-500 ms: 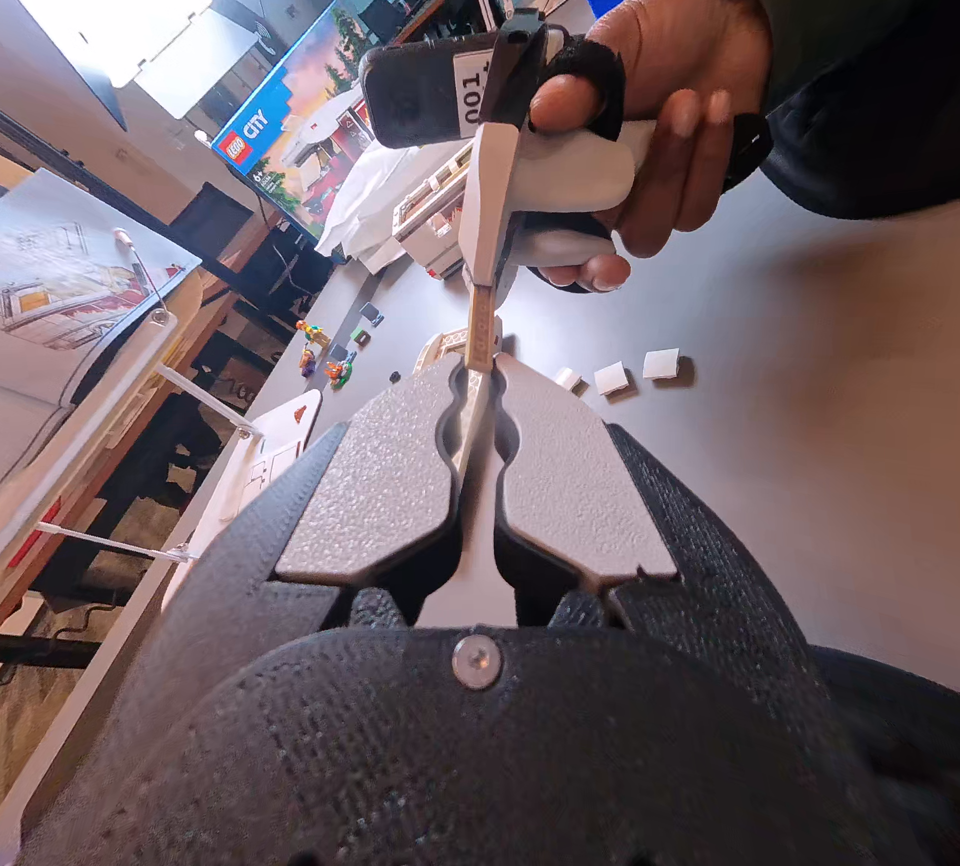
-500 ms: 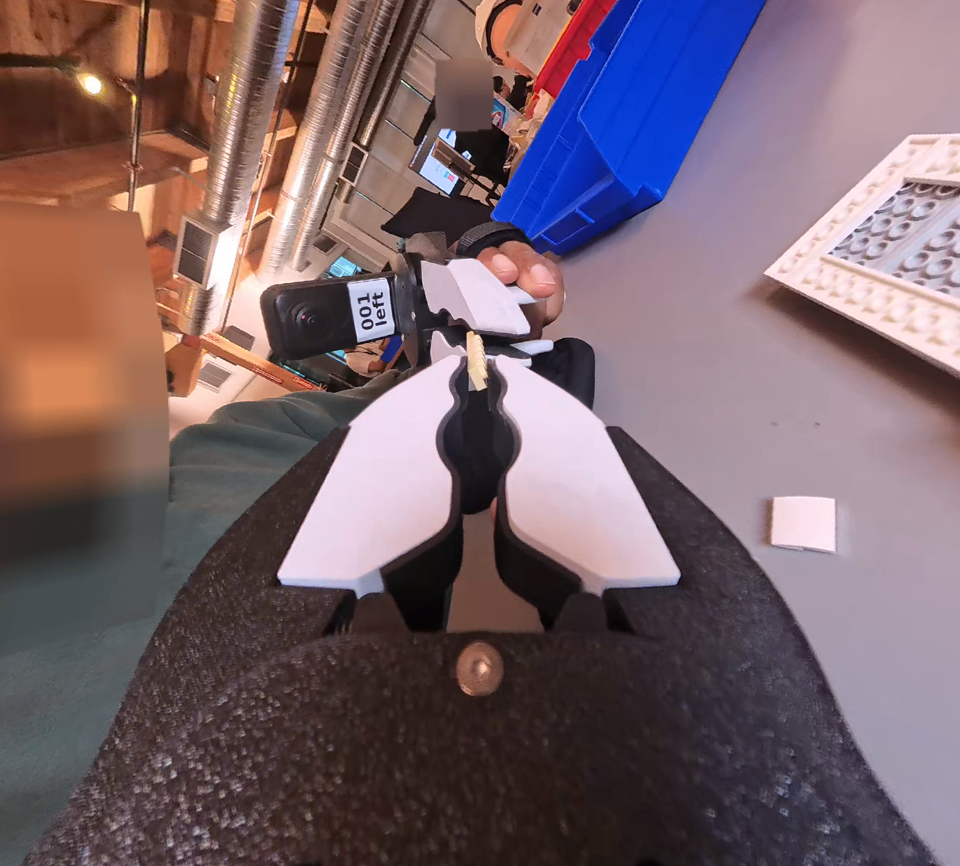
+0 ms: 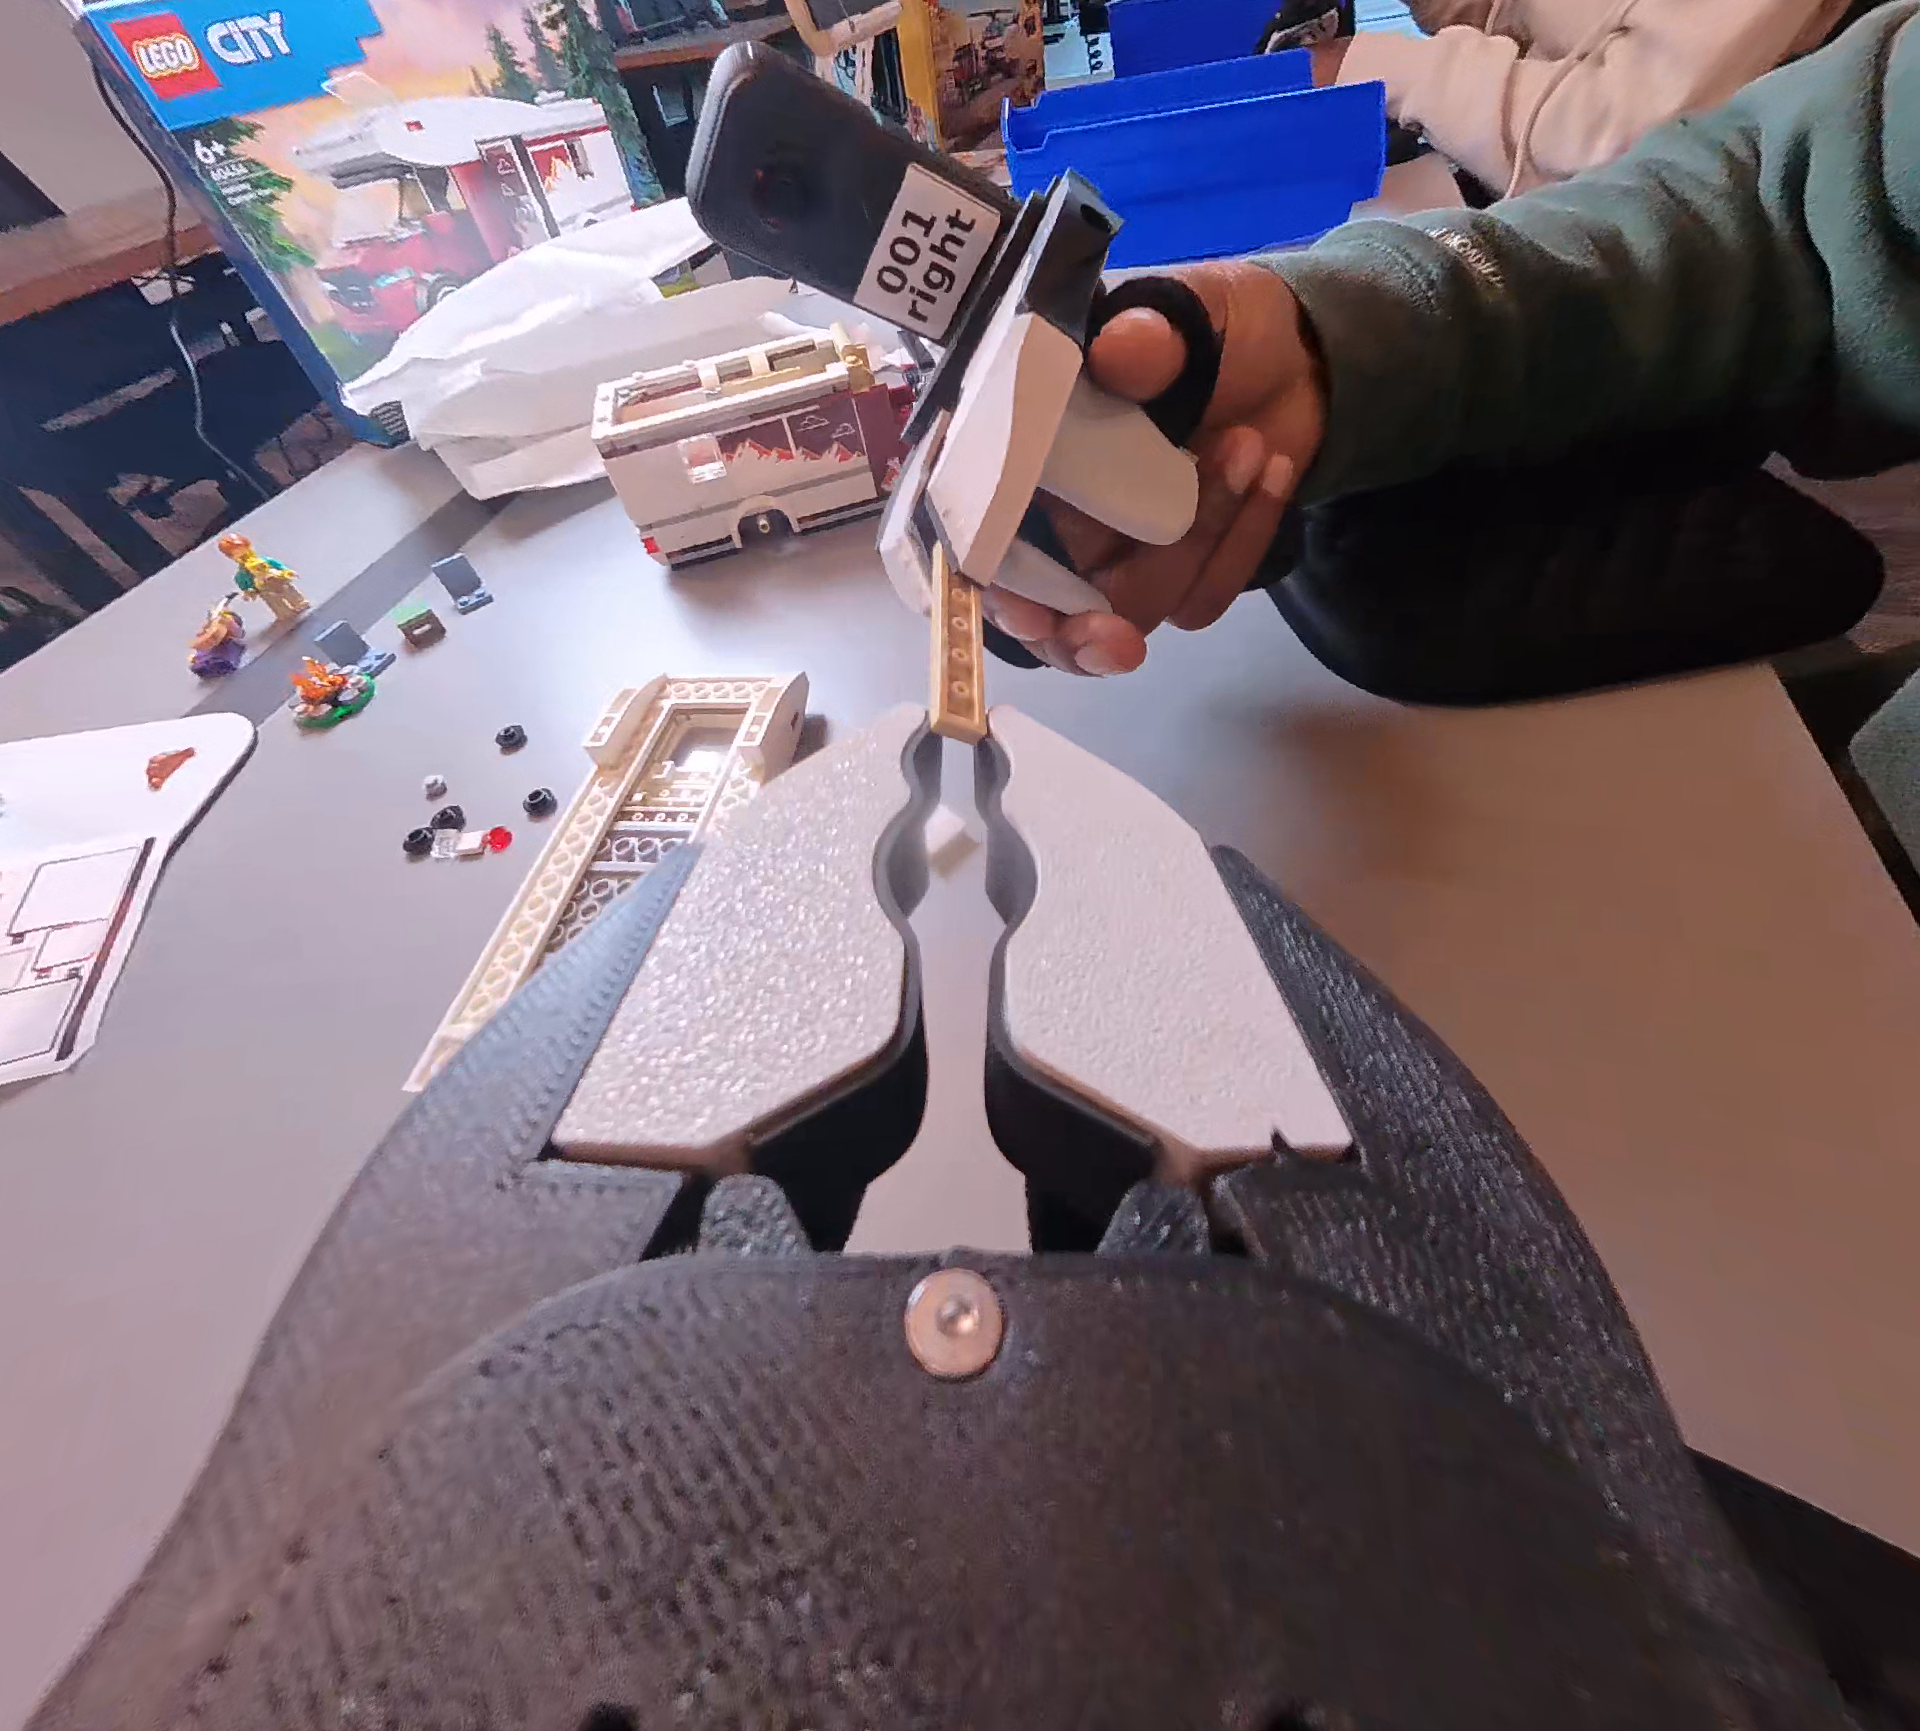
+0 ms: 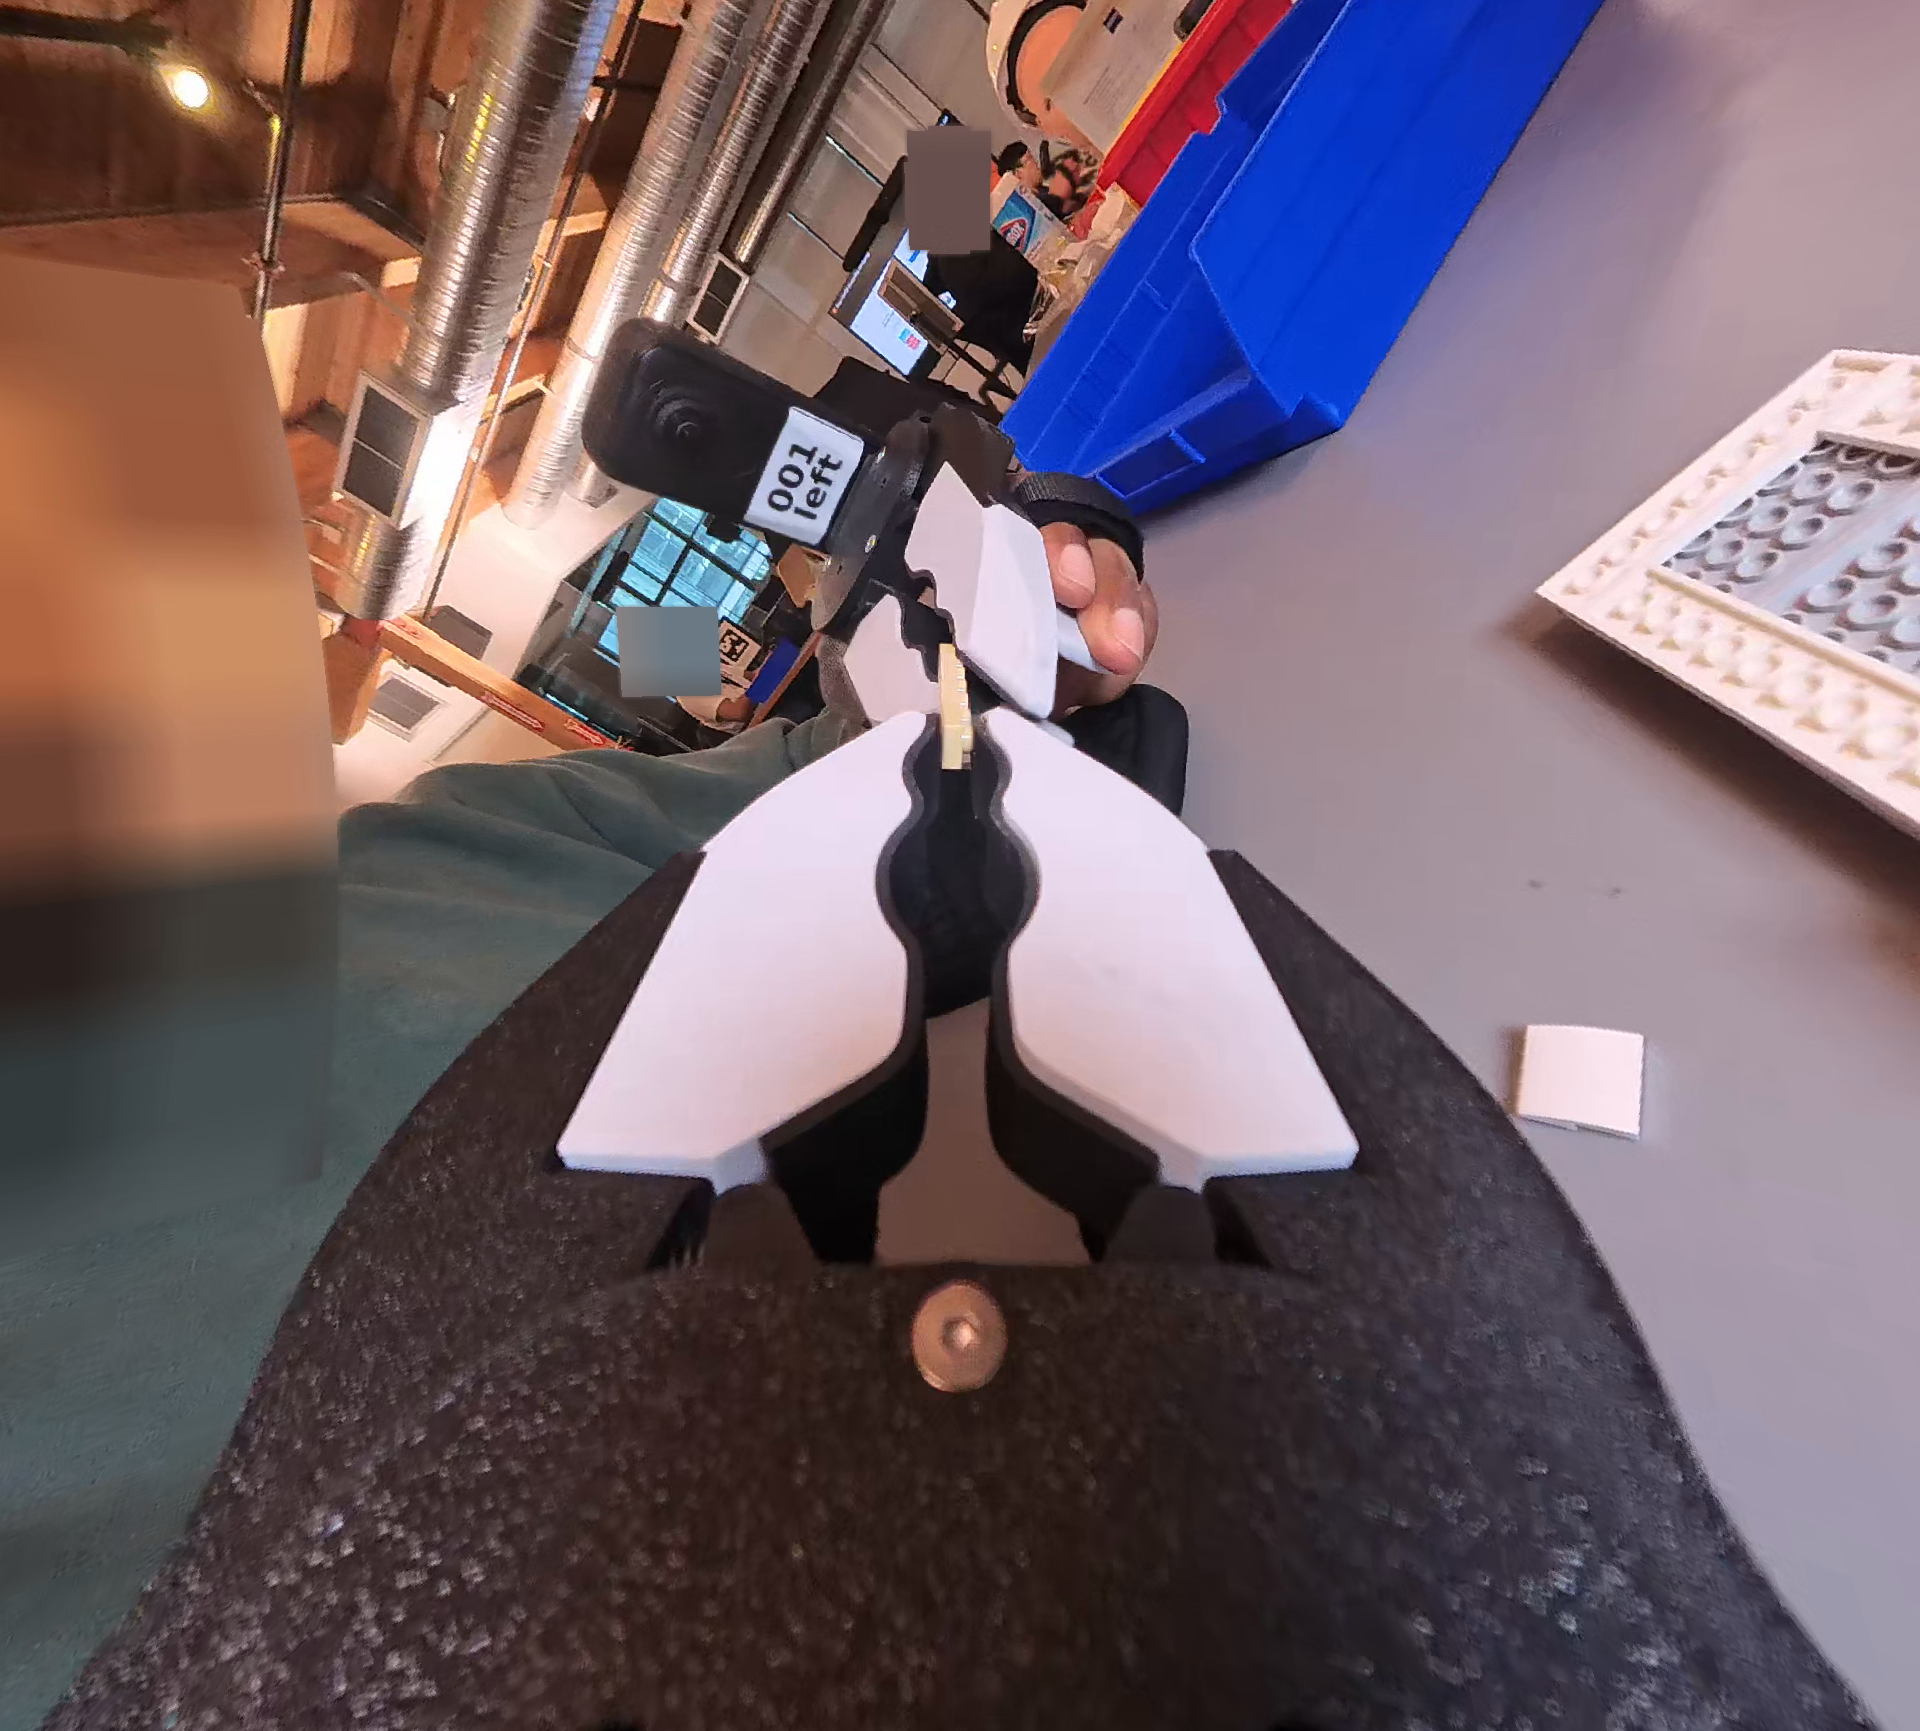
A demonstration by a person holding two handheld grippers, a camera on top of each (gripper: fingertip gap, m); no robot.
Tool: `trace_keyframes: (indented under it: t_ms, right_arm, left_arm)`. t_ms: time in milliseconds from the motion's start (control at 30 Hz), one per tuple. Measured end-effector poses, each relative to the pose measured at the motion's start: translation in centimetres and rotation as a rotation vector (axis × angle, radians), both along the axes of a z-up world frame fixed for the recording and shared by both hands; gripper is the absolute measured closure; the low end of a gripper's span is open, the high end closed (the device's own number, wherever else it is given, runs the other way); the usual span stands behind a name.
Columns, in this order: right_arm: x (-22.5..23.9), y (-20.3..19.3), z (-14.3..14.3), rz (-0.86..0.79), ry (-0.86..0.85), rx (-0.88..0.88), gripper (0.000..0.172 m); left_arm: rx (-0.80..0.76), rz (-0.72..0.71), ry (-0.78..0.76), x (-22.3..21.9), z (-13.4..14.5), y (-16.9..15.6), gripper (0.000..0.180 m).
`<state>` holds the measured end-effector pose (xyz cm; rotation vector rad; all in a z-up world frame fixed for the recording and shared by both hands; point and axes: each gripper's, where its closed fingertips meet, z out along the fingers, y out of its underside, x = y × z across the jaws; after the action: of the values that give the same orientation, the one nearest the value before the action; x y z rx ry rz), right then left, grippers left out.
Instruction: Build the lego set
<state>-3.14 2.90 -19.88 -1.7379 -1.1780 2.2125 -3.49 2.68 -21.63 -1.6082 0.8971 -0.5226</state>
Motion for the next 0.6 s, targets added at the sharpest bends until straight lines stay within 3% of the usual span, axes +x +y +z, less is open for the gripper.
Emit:
trace_keyframes:
  t_ms: [133, 233, 300, 500, 600]
  right_arm:
    - [0.0, -0.2, 0.1, 0.009, 0.009, 0.023, 0.166]
    - [0.0, -0.3, -0.1, 0.004, 0.019, 0.138, 0.154]
    - [0.1, -0.5, -0.3, -0.004, 0.051, 0.301, 0.149]
    - [0.7, -0.2, -1.6, -0.079, 0.145, 1.006, 0.148]
    - [0.7, -0.8, -2.6, -0.049, 0.140, 1.175, 0.157]
  left_arm:
    - [-0.041, -0.023, -0.037, 0.1, 0.0, -0.2, 0.175]
    - [-0.078, -0.047, -0.079, 0.2, 0.1, -0.4, 0.175]
    - [-0.105, -0.065, -0.101, 0.4, 0.1, -0.5, 0.175]
    - [-0.192, -0.121, -0.126, 0.9, -0.6, -1.1, 0.175]
    - [-0.216, -0.137, -0.105, 1.2, -1.2, -1.4, 0.175]
